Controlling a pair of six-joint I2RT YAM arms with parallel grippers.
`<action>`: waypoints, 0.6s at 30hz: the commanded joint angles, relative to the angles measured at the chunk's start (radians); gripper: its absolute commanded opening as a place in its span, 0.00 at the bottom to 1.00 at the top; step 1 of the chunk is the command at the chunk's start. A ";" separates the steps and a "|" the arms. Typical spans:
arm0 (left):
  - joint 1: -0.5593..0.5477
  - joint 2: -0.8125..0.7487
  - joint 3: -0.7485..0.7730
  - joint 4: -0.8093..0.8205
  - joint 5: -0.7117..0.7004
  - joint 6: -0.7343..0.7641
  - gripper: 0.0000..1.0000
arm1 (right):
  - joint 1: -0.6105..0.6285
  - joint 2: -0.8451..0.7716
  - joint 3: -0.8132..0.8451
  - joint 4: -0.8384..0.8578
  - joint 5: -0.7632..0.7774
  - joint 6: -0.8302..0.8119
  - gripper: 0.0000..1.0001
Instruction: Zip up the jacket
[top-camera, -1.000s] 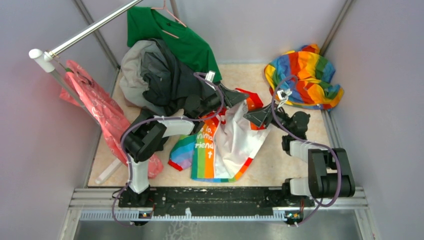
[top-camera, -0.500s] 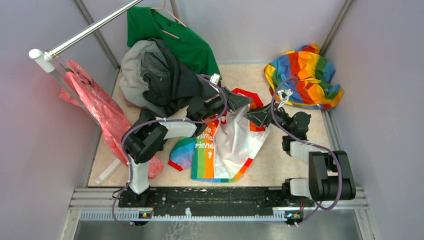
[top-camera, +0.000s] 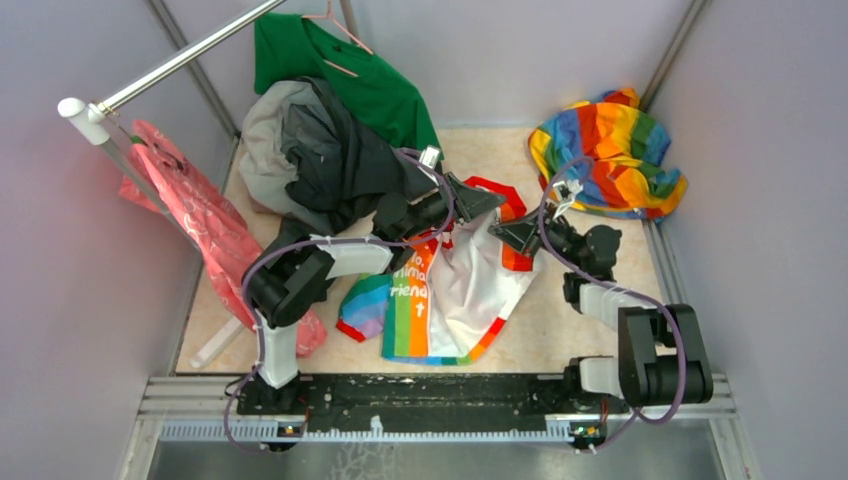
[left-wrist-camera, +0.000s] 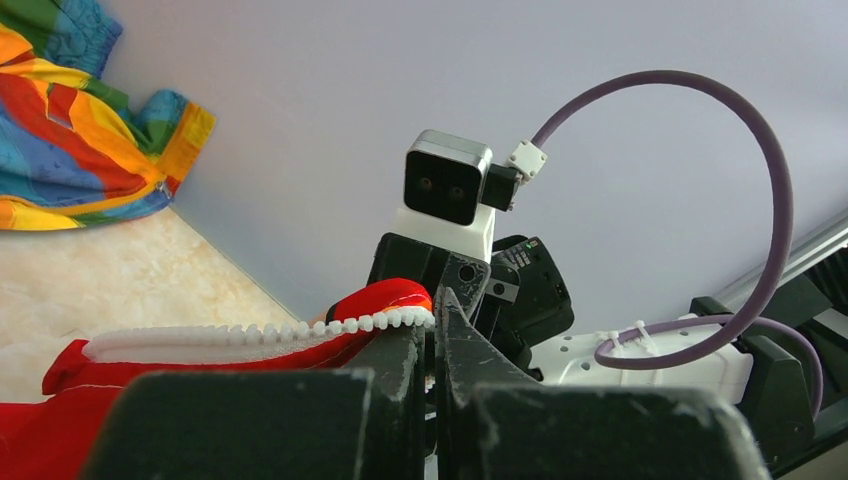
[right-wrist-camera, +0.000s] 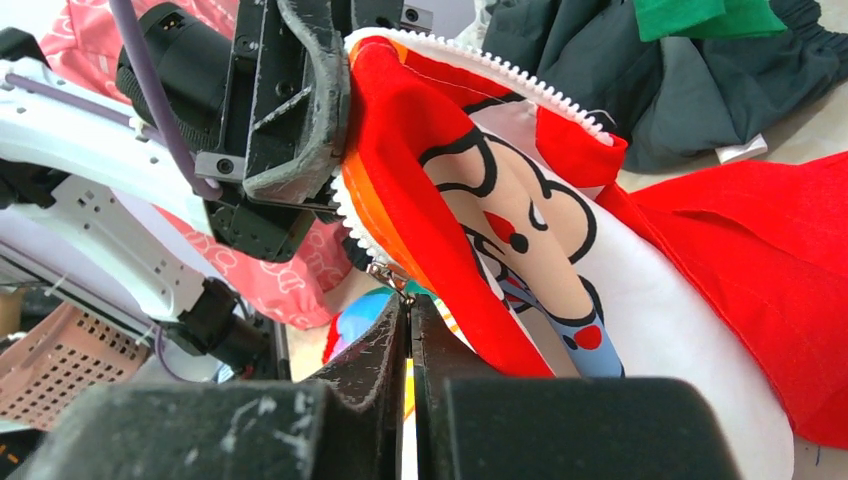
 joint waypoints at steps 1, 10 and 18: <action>-0.004 -0.029 0.023 0.037 -0.013 0.018 0.00 | 0.007 -0.040 0.049 0.072 -0.038 0.002 0.00; 0.024 0.027 0.014 0.206 -0.055 0.222 0.00 | -0.001 -0.076 0.081 -0.069 -0.096 -0.013 0.00; 0.030 0.138 -0.007 0.498 -0.133 0.392 0.00 | -0.035 -0.077 0.091 -0.095 -0.124 0.004 0.00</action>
